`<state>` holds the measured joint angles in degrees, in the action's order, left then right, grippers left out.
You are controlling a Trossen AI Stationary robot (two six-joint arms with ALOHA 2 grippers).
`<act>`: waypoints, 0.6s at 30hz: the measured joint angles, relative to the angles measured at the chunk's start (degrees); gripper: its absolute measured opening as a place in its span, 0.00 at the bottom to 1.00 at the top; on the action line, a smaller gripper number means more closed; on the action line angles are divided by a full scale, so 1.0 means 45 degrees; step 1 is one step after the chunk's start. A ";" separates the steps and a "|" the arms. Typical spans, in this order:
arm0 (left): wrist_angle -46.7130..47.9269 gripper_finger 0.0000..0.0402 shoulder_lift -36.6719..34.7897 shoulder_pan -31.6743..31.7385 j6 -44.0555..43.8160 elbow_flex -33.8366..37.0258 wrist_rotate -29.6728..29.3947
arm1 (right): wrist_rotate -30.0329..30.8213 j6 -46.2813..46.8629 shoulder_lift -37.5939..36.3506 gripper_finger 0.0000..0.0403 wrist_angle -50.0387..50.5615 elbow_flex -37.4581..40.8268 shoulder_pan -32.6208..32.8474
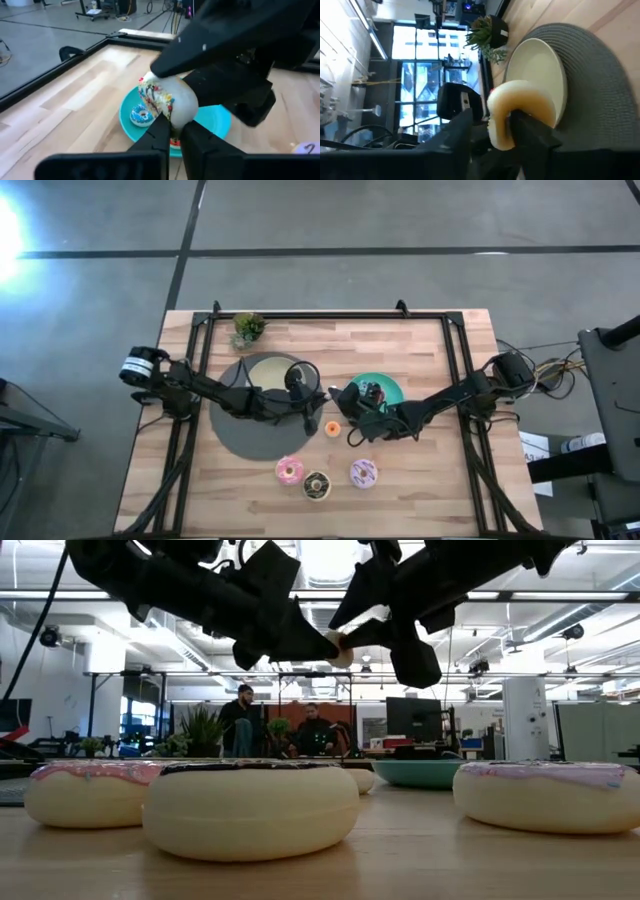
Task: Pick & Place donuts
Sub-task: Put the small white donut on the light blue plate
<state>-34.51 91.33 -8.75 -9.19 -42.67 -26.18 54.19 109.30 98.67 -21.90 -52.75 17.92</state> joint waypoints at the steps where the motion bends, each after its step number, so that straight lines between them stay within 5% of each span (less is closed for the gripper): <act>1: 0.0162 0.01 0.0005 0.0007 0.0039 -0.0047 0.0021 | -0.0090 -0.0001 -0.0078 0.35 0.0227 0.0000 0.0033; 8: 0.0545 0.00 -0.0015 0.0042 0.0826 -0.0036 -0.0202 | -0.2351 -0.1161 -0.1835 0.55 0.4848 -0.0016 0.0529; 18: 0.1133 0.00 0.1801 0.0008 0.4077 -0.1070 0.1704 | -0.2143 0.0797 -0.5200 0.56 1.5941 -0.2303 0.1811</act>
<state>-29.41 99.43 -8.71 9.16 -47.48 -18.52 44.55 112.88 75.27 49.83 -63.11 26.08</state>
